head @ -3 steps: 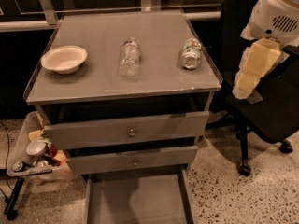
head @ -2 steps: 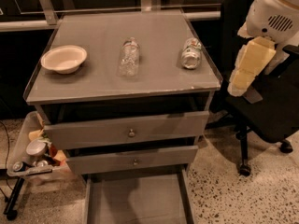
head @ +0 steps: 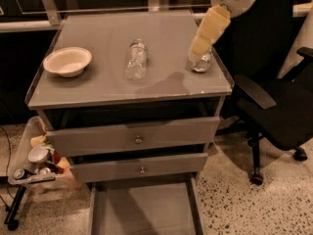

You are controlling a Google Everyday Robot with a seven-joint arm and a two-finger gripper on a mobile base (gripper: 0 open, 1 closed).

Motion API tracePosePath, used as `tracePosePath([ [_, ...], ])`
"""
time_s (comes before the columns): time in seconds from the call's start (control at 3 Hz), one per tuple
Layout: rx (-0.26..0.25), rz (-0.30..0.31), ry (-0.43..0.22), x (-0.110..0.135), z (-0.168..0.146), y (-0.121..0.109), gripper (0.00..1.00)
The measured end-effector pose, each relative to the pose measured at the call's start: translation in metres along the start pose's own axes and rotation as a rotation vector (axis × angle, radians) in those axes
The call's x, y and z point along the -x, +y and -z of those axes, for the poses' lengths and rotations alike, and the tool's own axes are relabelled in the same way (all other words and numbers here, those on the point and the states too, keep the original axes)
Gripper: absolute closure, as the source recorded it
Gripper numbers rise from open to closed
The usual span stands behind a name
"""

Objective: Place water bottle into bottom drawer

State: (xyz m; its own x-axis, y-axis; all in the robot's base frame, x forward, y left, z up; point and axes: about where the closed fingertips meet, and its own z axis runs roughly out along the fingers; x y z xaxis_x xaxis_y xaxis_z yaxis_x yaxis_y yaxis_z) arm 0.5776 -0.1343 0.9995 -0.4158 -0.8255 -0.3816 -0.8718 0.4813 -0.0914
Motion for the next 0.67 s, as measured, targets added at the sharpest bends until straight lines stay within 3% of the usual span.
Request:
tracePosePath([
  [0.33,-0.001,0.026,-0.090,0.0601,-0.0066,-0.0118,0.00],
  [0.67,-0.009,0.024,-0.099,0.0644,-0.0088,-0.0149,0.00],
])
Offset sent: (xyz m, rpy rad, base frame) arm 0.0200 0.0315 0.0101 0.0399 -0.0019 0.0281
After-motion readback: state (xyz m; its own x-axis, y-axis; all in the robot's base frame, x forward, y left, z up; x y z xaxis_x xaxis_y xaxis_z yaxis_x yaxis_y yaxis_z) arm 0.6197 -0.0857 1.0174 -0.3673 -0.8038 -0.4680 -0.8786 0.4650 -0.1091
